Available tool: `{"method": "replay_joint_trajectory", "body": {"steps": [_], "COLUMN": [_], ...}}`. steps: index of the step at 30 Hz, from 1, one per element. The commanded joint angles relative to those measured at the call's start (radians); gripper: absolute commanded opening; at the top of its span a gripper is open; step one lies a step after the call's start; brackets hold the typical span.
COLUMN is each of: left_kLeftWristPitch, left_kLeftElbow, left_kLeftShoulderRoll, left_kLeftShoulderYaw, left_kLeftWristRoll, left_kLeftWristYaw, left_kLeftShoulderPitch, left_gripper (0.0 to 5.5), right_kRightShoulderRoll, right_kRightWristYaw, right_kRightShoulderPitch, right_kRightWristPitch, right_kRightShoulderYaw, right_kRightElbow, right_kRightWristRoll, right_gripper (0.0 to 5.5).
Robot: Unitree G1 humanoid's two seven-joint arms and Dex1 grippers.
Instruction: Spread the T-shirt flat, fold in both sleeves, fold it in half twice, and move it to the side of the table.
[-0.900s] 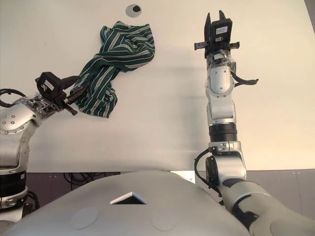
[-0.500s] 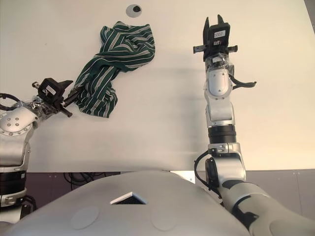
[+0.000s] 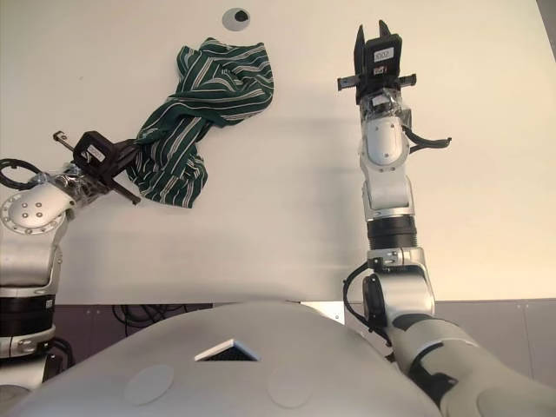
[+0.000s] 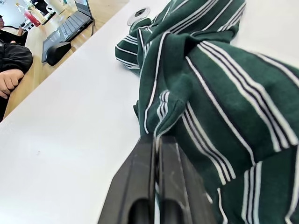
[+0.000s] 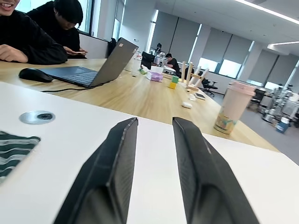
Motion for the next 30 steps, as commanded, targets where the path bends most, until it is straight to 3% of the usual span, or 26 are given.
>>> {"method": "replay_joint_trajectory", "body": {"steps": [1, 14, 22, 30], "left_kLeftWristPitch": [0.026, 0.221, 0.357, 0.375], "left_kLeftElbow": [-0.052, -0.288, -0.350, -0.320], "left_kLeftShoulderRoll": [-0.014, 0.009, 0.011, 0.027], "left_kLeftShoulderYaw": [0.027, 0.076, 0.088, 0.078], "left_kLeftWristRoll": [-0.039, -0.239, -0.396, -0.440], "left_kLeftWristYaw": [0.004, -0.031, -0.033, -0.040], "left_kLeftShoulderPitch": [-0.059, -0.283, -0.487, -0.550], "left_gripper": [0.02, 0.02, 0.02, 0.00], "right_kRightShoulderRoll": [-0.086, -0.167, -0.135, -0.116], "right_kRightWristYaw": [0.132, 0.645, 0.668, 0.648], "right_kRightShoulderPitch": [-0.111, -0.174, -0.160, -0.105], "right_kRightWristPitch": [-0.069, -0.201, -0.200, -0.182], "right_kRightShoulderYaw": [0.049, 0.282, 0.331, 0.355], "right_kRightElbow": [0.081, 0.152, 0.192, 0.128], "right_kRightWristRoll": [-0.023, -0.021, -0.057, -0.053], "right_gripper": [1.37, 1.37, 1.37, 2.65]}}
